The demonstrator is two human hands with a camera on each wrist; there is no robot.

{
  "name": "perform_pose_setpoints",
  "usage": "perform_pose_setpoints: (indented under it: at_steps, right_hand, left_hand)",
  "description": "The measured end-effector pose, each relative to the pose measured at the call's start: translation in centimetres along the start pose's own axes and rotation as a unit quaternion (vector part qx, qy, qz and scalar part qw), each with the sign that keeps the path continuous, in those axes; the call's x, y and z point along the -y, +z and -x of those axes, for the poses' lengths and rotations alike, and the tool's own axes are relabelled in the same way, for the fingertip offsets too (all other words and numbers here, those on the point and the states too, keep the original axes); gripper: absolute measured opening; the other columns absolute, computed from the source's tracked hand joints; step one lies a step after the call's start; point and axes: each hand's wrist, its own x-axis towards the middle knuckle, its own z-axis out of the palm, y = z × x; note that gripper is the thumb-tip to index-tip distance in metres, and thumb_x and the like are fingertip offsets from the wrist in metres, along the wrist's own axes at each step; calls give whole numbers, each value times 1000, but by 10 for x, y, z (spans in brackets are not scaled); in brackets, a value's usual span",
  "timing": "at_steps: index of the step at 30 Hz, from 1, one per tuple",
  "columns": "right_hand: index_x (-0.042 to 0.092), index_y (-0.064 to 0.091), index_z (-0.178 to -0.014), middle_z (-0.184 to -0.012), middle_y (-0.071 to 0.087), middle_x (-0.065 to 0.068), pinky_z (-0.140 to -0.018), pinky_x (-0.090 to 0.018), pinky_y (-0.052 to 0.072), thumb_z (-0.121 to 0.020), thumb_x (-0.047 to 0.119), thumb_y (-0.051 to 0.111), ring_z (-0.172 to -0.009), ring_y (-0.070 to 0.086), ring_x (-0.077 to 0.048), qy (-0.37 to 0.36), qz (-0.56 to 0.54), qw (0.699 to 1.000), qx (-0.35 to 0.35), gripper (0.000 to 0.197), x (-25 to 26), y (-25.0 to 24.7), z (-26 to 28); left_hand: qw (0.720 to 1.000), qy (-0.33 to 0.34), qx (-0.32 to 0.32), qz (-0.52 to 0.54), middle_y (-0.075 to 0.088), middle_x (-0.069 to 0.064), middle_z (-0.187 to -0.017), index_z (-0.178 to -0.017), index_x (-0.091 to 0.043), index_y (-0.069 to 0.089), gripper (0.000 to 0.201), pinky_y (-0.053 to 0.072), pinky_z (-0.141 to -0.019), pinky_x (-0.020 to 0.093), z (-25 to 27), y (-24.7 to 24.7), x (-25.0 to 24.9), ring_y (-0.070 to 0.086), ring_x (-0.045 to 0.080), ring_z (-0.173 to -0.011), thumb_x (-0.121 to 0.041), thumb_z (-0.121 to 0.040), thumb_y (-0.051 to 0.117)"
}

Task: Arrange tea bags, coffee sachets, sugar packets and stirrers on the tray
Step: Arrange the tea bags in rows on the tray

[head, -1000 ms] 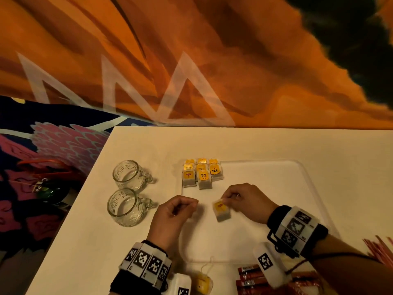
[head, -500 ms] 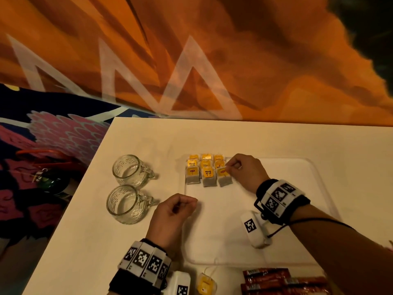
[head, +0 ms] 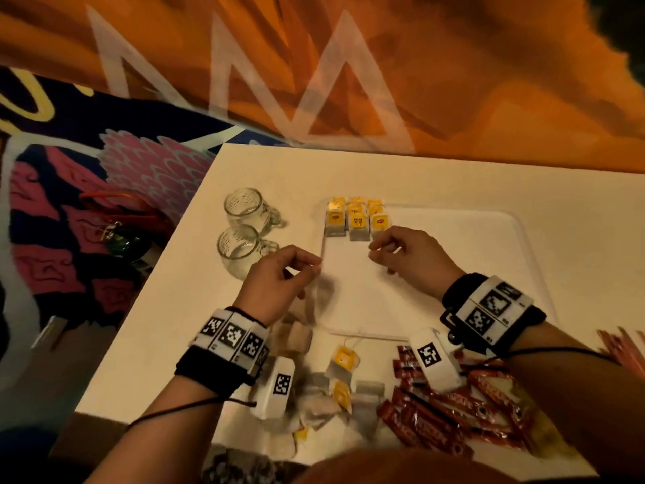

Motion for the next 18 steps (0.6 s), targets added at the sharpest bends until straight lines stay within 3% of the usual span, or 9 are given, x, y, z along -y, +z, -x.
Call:
perform_pose_setpoints:
  at_steps: [3,6,10,13,16,18]
  right_hand:
    - [24,69,-92,-87,67,1,-66,-24,47,-84,26,71,-66,62,-9,-12,27,997,73,9,2,14,34]
    - [25,70,-94,-87,68,4,-68,-20,44,-81,27,75,-71,59,-6,-32,71,984,158,14,0,30,62]
    - [29,69,-99,-95,66,10,-73,-17,44,-73,38,80,-82,58,-1,-75,158,953,248,30,-3,47,85]
    - [34,63,-97,-95,61,13,-74,-27,48,-60,50,84,-86,56,-6,-88,238,932,259,45,-3,54,95]
    - [36,50,-96,-96,55,15,-70,-32,46,-47,69,78,-83,54,-9,-79,337,901,260,66,-8,56,105]
    - [35,45,-99,-99,51,16,-69,-32,45,-46,74,75,-82,52,-10,-84,388,879,263,72,-12,57,110]
  left_hand:
    - [998,8,14,-67,67,-6,-82,-94,-24,69,8,40,-49,11,28,-3,3,63,12,-56,-20,-87,66]
    - [995,4,31,-93,70,-5,-85,-95,-24,69,11,44,-56,10,57,-3,11,61,4,-58,-20,-86,67]
    - [992,-14,75,-104,67,-11,-89,-97,-28,69,23,41,-65,6,92,2,24,58,-1,-72,-26,-77,78]
    - [975,-1,144,-167,57,-18,-104,-110,-36,63,49,39,-74,3,110,8,38,54,0,-94,-43,-66,83]
    - [947,38,186,-257,49,-12,-123,-124,-40,52,76,42,-97,25,119,15,53,47,8,-114,-64,-56,76]
    - [934,45,184,-303,47,-9,-130,-128,-39,49,82,41,-99,33,120,20,55,45,12,-118,-64,-55,77]
